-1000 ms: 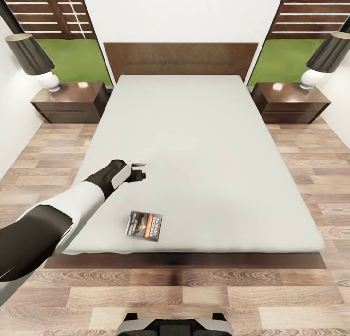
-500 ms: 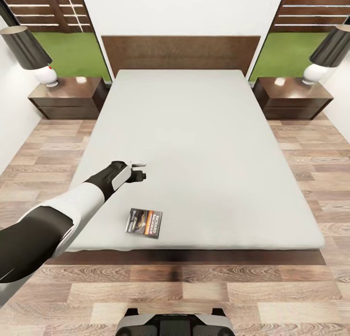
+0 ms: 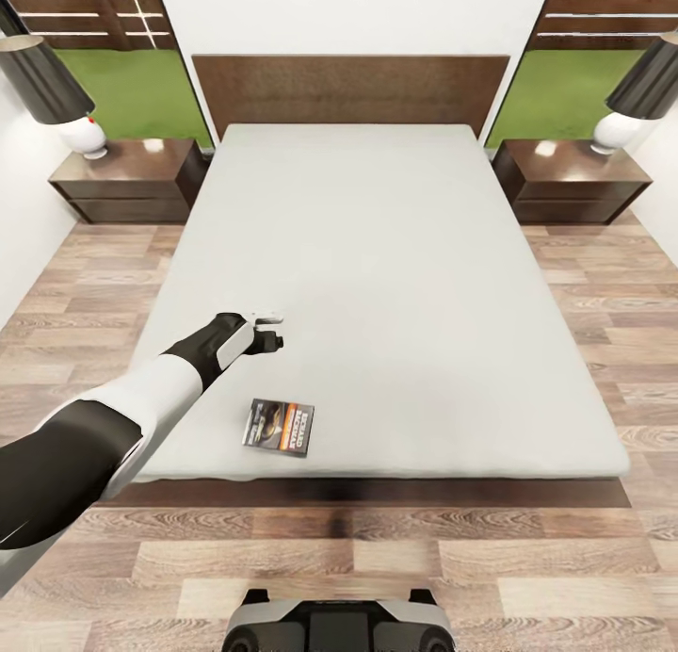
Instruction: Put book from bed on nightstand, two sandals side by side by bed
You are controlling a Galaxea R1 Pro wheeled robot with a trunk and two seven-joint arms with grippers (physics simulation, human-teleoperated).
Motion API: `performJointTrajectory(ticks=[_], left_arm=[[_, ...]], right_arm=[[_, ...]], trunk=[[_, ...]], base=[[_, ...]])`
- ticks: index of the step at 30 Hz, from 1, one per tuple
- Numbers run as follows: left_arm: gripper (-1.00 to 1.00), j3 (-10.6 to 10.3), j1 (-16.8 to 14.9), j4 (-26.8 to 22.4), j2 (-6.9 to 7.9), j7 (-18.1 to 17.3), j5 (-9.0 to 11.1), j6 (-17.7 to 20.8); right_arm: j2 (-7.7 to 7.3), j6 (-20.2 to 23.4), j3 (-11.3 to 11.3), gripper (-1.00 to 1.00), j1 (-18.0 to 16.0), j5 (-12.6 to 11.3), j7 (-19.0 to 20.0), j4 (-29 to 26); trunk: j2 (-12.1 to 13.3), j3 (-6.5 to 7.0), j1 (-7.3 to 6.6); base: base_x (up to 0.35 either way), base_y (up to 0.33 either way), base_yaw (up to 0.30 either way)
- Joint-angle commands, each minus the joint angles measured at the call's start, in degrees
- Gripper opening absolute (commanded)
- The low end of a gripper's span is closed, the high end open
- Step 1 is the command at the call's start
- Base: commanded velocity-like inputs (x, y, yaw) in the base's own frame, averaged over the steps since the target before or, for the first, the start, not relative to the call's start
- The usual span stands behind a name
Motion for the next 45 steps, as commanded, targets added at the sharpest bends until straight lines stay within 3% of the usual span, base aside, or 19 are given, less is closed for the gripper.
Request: performJointTrajectory(ticks=[1, 45], left_arm=[[1.00, -0.4, 0.0, -0.1, 0.02, 0.4, 0.6, 0.2], [1.00, -0.5, 0.0, -0.1, 0.02, -1.1, 0.5, 0.7]], right_arm=[[-0.03, 0.1, -0.5, 1.00, 0.0, 0.6, -0.2, 0.2], [0.13, 0.1, -0.5, 1.00, 0.1, 0.6, -0.2, 0.2]], trunk=[[-0.1, -0.16, 0.03], [-0.1, -4.32, 0.03]], base=[[0.000, 0.000, 0.000], [0.000, 0.000, 0.000]])
